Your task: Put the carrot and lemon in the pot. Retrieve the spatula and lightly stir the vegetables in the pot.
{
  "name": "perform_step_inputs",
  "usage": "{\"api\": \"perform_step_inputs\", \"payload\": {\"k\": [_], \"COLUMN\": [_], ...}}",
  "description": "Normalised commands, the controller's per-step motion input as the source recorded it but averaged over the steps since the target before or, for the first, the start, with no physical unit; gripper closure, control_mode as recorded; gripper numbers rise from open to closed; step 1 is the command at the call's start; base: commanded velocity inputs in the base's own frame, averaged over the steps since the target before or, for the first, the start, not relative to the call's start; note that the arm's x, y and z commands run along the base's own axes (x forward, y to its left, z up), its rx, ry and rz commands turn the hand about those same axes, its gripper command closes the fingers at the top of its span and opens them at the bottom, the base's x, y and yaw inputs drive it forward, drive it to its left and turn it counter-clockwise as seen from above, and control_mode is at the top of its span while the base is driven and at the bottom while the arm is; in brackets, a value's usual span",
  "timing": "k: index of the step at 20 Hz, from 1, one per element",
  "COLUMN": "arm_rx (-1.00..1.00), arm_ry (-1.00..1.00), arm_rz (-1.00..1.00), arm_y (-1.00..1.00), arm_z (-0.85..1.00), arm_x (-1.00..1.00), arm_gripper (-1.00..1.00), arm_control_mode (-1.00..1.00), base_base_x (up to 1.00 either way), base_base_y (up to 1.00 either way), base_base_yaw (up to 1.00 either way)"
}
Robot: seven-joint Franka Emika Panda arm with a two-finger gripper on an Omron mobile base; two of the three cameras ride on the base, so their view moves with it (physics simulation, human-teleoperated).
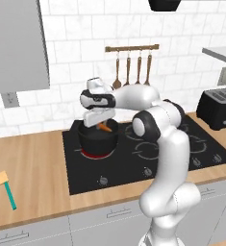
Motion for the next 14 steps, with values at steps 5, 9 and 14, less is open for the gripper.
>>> {"api": "perform_step_inputs", "payload": {"k": [5, 9, 14], "arm_rx": [-0.03, 0.00, 0.00], "arm_ry": [0.00, 0.00, 0.00], "arm_rz": [0.00, 0.00, -0.01], "arm_y": [0.00, 0.00, 0.04], "arm_z": [-0.39, -0.26, -0.17], "arm_x": [0.10, 0.14, 0.19], "arm_gripper": [1.00, 1.00, 1.00], "arm_control_mode": [-1.00, -1.00, -1.00], "base_base_x": [0.00, 0.00, 0.00], "base_base_y": [0.00, 0.00, 0.00], "base_base_yaw": [0.00, 0.00, 0.00]}}
